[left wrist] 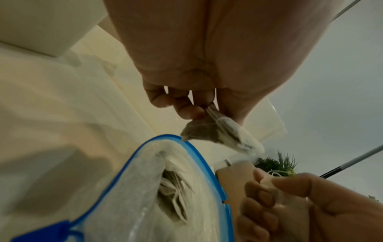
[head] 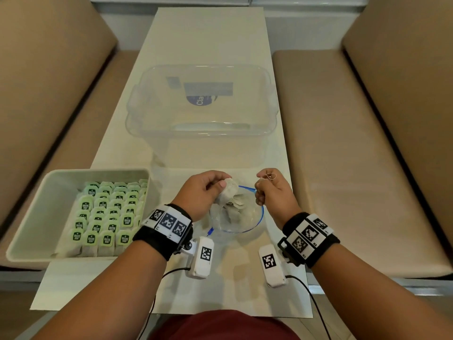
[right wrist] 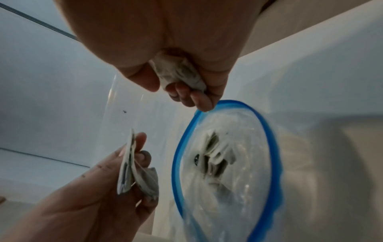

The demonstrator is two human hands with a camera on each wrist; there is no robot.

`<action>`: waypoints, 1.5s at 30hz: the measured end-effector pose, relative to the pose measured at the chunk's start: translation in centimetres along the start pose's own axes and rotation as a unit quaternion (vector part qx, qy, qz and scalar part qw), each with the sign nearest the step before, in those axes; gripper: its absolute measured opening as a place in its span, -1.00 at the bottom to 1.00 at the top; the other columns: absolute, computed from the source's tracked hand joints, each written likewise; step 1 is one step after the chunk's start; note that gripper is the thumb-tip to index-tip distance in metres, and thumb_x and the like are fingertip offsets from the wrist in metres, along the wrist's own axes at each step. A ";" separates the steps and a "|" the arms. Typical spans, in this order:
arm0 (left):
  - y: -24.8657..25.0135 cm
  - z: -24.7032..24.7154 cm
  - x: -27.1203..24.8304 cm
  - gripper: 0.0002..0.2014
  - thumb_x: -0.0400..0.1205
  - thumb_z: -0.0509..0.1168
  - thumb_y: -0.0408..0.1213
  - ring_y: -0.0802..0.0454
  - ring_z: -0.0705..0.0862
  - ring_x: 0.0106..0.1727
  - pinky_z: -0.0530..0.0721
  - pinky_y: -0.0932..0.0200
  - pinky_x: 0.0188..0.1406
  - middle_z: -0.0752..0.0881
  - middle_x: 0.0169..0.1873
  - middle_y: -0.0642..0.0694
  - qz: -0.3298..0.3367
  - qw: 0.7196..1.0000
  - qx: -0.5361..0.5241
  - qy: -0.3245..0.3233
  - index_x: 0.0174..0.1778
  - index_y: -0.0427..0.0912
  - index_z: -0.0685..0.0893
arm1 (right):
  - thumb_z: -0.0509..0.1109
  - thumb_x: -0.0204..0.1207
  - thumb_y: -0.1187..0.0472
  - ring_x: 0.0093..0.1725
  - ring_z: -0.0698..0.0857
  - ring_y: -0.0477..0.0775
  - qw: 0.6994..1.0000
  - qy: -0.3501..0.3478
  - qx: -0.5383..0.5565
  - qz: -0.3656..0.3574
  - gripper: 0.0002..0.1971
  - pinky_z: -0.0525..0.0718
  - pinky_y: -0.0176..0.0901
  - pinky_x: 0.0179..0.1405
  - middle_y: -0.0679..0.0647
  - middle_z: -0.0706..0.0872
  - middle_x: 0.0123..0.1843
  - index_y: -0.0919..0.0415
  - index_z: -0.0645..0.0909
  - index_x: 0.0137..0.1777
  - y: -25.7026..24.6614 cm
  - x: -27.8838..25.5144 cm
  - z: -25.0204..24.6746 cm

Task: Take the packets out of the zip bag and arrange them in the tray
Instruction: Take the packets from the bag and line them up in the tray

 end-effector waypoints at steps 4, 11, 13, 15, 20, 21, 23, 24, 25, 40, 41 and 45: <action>0.4 -1.4 0.2 -0.82 0.72 0.27 -0.32 0.18 0.72 -0.07 0.63 0.29 -0.05 0.80 -0.05 0.00 -0.001 0.997 -0.067 0.028 0.09 0.00 0.75 | 0.25 0.38 0.32 -0.46 0.43 0.00 0.999 -0.050 0.003 -0.012 -0.79 0.48 -0.06 -0.32 0.05 0.50 -0.42 0.17 0.69 -0.09 -1.5 -1.0 2.2; 2.8 -2.5 -0.7 -0.78 0.73 0.22 -0.41 0.17 0.73 -0.08 0.68 0.27 -0.11 0.80 -0.09 0.02 0.031 0.988 -0.150 -0.007 0.14 -0.08 0.73 | 0.41 0.38 0.27 -0.37 0.58 -0.02 0.989 -0.138 0.005 -0.048 -0.70 0.56 -0.15 -0.34 0.13 0.68 -0.23 0.25 0.65 0.14 -5.0 -3.1 7.4; 3.6 -3.1 -1.2 -0.77 0.72 0.25 -0.41 0.12 0.74 -0.05 0.69 0.24 -0.07 0.81 -0.07 -0.01 0.049 0.987 -0.155 -0.006 0.17 -0.08 0.72 | 0.45 0.46 0.28 -0.33 0.60 -0.01 0.986 -0.152 -0.019 -0.068 -0.75 0.55 -0.08 -0.31 0.12 0.70 -0.19 0.25 0.64 0.14 -5.7 -3.6 8.6; 4.1 -4.6 -1.7 -0.76 0.69 0.29 -0.41 0.10 0.74 -0.06 0.69 0.21 -0.08 0.79 -0.06 0.05 0.070 0.987 -0.144 0.018 0.17 -0.02 0.71 | 0.45 0.53 0.30 -0.34 0.57 -0.01 0.984 -0.157 -0.020 -0.075 -0.82 0.53 -0.11 -0.33 0.11 0.68 -0.22 0.31 0.62 0.10 -6.1 -3.9 9.7; 4.3 -9.2 -3.2 -0.91 0.65 0.37 -0.27 -0.07 0.52 -0.41 0.58 0.06 -0.38 0.69 -0.33 0.06 0.071 0.992 -0.079 0.071 -0.11 0.03 0.71 | 0.39 0.64 0.34 -0.42 0.56 -0.09 0.983 -0.154 -0.029 -0.094 -0.93 0.55 -0.25 -0.41 -0.04 0.65 -0.35 0.33 0.59 -0.06 -7.7 -4.8 13.0; 4.3 -10.0 -3.5 -0.91 0.66 0.36 -0.25 -0.05 0.51 -0.44 0.58 0.08 -0.40 0.67 -0.39 0.02 0.068 0.993 -0.070 0.073 -0.14 0.00 0.72 | 0.38 0.64 0.36 -0.43 0.54 -0.08 0.984 -0.152 -0.020 -0.094 -0.92 0.55 -0.22 -0.41 -0.04 0.64 -0.36 0.32 0.58 -0.09 -8.0 -4.9 13.9; 4.5 -11.6 -4.3 -0.88 0.67 0.34 -0.19 -0.01 0.57 -0.43 0.64 0.10 -0.41 0.69 -0.40 -0.07 0.060 0.992 -0.078 0.074 -0.14 -0.03 0.76 | 0.37 0.63 0.39 -0.44 0.51 -0.07 0.986 -0.144 0.010 -0.086 -0.92 0.53 -0.15 -0.40 0.05 0.61 -0.34 0.31 0.56 -0.10 -8.3 -5.1 15.5; 4.6 -12.5 -4.8 -0.87 0.66 0.34 -0.15 0.02 0.61 -0.40 0.68 0.10 -0.40 0.71 -0.36 -0.11 0.058 0.991 -0.092 0.071 -0.13 -0.05 0.77 | 0.38 0.62 0.38 -0.45 0.51 -0.06 0.987 -0.138 0.022 -0.082 -0.93 0.53 -0.13 -0.40 0.08 0.60 -0.34 0.31 0.55 -0.09 -8.5 -5.1 16.3; 4.6 -13.3 -5.3 -0.86 0.62 0.36 -0.11 0.04 0.64 -0.37 0.72 0.09 -0.37 0.73 -0.31 -0.15 0.058 0.991 -0.100 0.067 -0.11 -0.06 0.78 | 0.41 0.60 0.36 -0.44 0.50 -0.05 0.987 -0.135 0.033 -0.080 -0.92 0.52 -0.13 -0.40 0.08 0.60 -0.34 0.31 0.56 -0.08 -8.6 -5.2 17.2; 1.2 -26.7 -8.9 -0.80 0.79 0.13 -0.21 -0.05 0.64 -0.31 0.65 0.13 -0.38 0.71 -0.34 -0.04 0.023 0.988 -0.124 0.084 0.13 -0.20 0.60 | 0.35 0.53 0.51 -0.50 0.46 0.02 0.984 -0.173 0.033 -0.025 -0.87 0.50 -0.19 -0.48 0.20 0.54 -0.33 0.31 0.60 -0.02 -8.7 -5.9 30.2; 1.1 -27.6 -9.0 -0.82 0.79 0.10 -0.20 -0.07 0.66 -0.28 0.65 0.08 -0.31 0.74 -0.32 -0.04 0.022 0.991 -0.100 0.083 0.15 -0.17 0.57 | 0.37 0.49 0.50 -0.50 0.46 0.04 0.984 -0.176 0.035 -0.016 -0.86 0.50 -0.19 -0.49 0.22 0.55 -0.31 0.28 0.57 -0.07 -8.6 -5.8 30.9; 0.3 -32.1 -9.2 -0.87 0.70 0.28 -0.11 -0.02 0.72 -0.07 0.66 0.04 -0.01 0.81 -0.16 0.00 0.036 0.991 0.080 0.101 0.01 -0.05 0.68 | 0.41 0.40 0.51 -0.51 0.47 0.02 0.981 -0.190 0.039 -0.006 -0.78 0.47 -0.21 -0.52 0.32 0.72 -0.20 0.28 0.51 -0.04 -8.4 -5.7 33.4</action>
Point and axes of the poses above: each hand's wrist, its own x-axis towards the middle knuckle, its own z-axis out of the palm, y = z × x, the point moved 9 cm from there along x, towards the middle knuckle
